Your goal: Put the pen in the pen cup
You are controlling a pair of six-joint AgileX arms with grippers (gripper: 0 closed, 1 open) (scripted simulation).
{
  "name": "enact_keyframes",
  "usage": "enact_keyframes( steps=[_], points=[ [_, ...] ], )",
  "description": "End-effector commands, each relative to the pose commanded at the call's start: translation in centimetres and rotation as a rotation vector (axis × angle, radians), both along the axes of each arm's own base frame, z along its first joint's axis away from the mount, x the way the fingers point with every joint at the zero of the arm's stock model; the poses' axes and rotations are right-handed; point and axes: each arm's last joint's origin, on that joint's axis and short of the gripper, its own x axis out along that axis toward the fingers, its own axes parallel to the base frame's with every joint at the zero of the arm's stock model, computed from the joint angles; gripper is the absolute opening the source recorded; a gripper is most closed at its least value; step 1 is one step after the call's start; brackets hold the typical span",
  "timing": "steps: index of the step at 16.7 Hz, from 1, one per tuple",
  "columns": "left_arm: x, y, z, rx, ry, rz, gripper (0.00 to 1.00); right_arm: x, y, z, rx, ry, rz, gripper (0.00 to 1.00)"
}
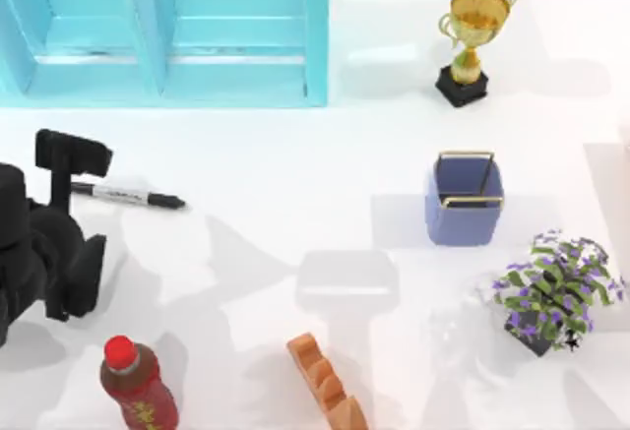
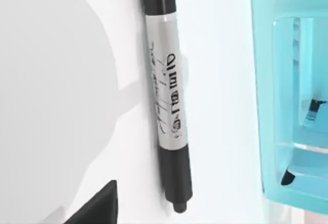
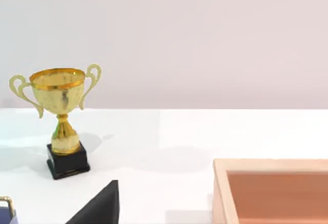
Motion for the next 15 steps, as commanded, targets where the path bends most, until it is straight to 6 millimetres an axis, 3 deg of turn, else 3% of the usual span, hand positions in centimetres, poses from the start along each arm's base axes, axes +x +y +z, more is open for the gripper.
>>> enact_keyframes(
  steps=[3,9,15],
  points=[
    [-0.5,0.5,-1.4,-0.059,0.069,0.051,1.00,0.0,0.0,0.0,0.000,0.000,0.000,1.00],
    [-0.4,0.4,-1.5,-0.062,0.071,0.051,1.00,0.0,0.0,0.0,0.000,0.000,0.000,1.00],
    [3.3,-0.3,-3.3,-0.063,0.074,0.055,1.00,0.0,0.0,0.0,0.000,0.000,0.000,1.00]
  ],
)
